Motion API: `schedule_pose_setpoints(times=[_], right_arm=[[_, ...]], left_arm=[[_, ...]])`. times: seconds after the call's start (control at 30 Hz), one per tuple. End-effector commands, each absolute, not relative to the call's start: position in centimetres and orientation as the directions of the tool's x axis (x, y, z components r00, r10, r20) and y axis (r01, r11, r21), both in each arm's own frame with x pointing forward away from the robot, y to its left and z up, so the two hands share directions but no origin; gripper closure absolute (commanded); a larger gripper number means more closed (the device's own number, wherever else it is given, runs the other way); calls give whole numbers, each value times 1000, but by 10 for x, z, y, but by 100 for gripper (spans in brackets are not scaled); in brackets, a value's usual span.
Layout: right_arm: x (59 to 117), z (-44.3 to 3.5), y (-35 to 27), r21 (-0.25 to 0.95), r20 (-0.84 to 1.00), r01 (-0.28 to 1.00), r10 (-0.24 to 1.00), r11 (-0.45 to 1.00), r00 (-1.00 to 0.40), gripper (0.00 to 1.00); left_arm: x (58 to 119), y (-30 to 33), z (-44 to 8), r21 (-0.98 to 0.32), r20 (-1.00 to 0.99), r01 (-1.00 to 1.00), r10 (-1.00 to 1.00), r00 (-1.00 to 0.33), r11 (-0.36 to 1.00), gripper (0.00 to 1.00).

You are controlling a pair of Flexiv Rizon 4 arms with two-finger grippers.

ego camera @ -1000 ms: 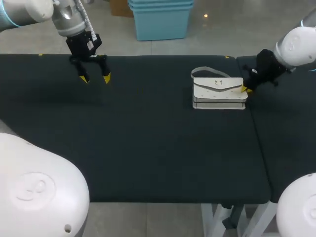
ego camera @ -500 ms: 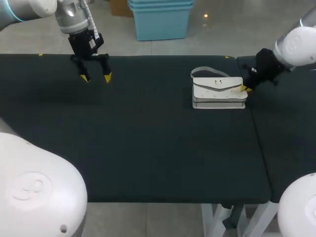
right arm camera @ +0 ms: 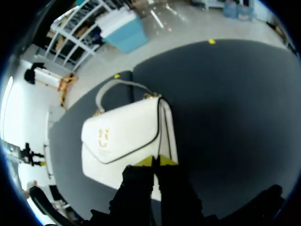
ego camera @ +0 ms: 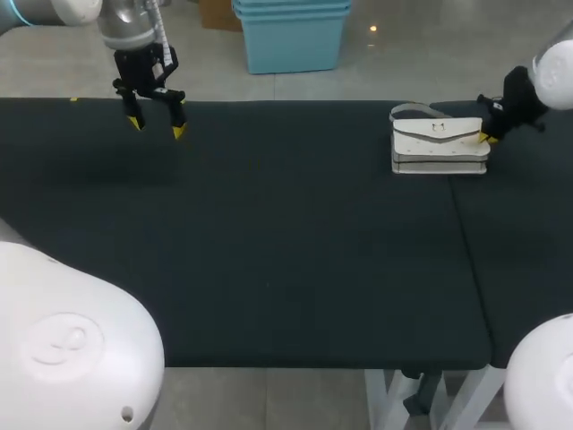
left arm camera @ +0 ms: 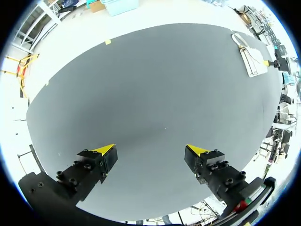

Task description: Pick up the bag, open it, inspect its contents, close it, and place it on the opposite side

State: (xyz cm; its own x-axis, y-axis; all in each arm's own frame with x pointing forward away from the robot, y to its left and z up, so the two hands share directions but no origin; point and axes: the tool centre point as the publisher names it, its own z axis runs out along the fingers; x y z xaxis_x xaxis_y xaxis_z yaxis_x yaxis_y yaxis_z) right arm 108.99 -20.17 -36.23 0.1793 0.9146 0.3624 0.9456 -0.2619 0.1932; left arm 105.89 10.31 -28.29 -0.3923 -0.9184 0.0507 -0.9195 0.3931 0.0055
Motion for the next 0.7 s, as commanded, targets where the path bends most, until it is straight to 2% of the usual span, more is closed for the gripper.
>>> schedule_pose_setpoints(times=[0.03,0.27,0.7], right_arm=[[1108,-362,-219,187,346,948,920,-258,182,100],[1126,-366,-244,194,309,961,942,-200,134,100],[1147,-372,-285,189,283,950,940,-250,191,100]], left_arm=[[1052,105,-281,-11,-15,-922,-922,-387,387,0],[1056,116,-281,-3,-24,-927,-927,-375,375,0],[1057,136,-281,-7,-31,-945,-945,-327,327,0]])
